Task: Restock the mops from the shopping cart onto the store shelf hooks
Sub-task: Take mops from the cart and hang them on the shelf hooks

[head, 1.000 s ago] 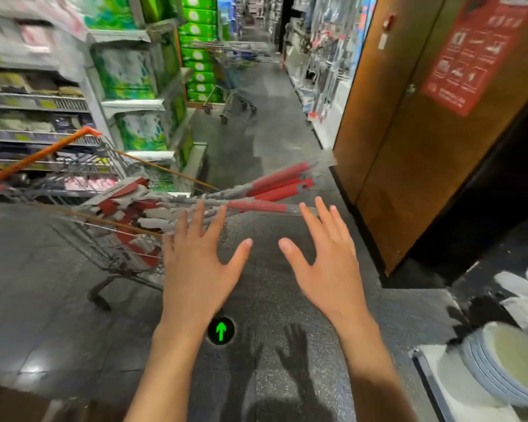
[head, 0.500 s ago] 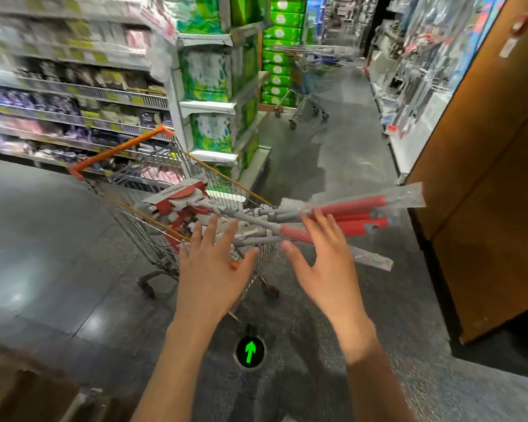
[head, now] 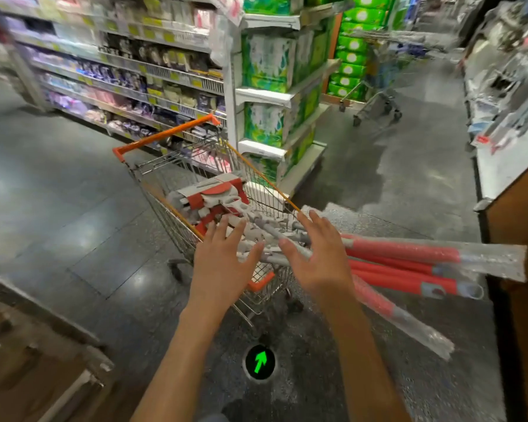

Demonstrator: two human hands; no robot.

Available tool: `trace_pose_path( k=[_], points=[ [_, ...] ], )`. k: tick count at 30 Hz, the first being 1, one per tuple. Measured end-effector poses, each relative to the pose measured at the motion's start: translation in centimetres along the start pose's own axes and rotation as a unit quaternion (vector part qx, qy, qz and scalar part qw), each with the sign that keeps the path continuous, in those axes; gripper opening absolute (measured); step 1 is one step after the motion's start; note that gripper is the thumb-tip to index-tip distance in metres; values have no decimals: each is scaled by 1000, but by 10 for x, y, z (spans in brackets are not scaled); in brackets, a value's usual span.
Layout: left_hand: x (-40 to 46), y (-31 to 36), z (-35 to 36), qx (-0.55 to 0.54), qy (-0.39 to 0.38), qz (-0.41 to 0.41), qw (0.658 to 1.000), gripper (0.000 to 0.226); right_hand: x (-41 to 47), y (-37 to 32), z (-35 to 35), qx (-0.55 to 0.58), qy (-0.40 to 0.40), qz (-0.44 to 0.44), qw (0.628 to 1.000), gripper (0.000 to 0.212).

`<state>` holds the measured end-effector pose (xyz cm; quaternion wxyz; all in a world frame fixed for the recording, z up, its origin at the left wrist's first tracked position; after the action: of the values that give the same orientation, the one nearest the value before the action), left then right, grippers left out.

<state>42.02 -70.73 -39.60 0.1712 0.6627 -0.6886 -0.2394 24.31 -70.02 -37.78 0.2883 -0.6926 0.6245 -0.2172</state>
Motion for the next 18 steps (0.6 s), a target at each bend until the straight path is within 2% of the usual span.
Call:
trace_pose_path(
  k=[3, 7, 13, 18],
  points=[
    [22, -16, 1, -55, 3, -26, 998, 65, 28, 4, 11, 14, -6, -9, 1000, 70],
    [61, -42, 14, -140, -34, -62, 988, 66, 75, 9, 31, 0, -9, 17, 1000, 68],
    [154, -82, 26, -187, -72, -91, 975, 63, 168, 15, 61, -31, -31, 32, 999, 63],
    [235, -120, 39, -245, -97, -125, 956, 59, 256, 16, 93, -4, -67, 60, 996, 62]
  ],
)
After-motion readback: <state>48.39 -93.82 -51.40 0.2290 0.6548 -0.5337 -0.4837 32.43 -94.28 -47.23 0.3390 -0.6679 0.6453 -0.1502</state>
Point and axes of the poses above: each hand's wrist, its own x-axis towards the middle knuckle, its own z-axis out of the palm, y = z × x, the point moved 4 cm from there along x, towards the middle knuckle, and after that the axes turned 11 degrees about -y, right-handed, at the moved point
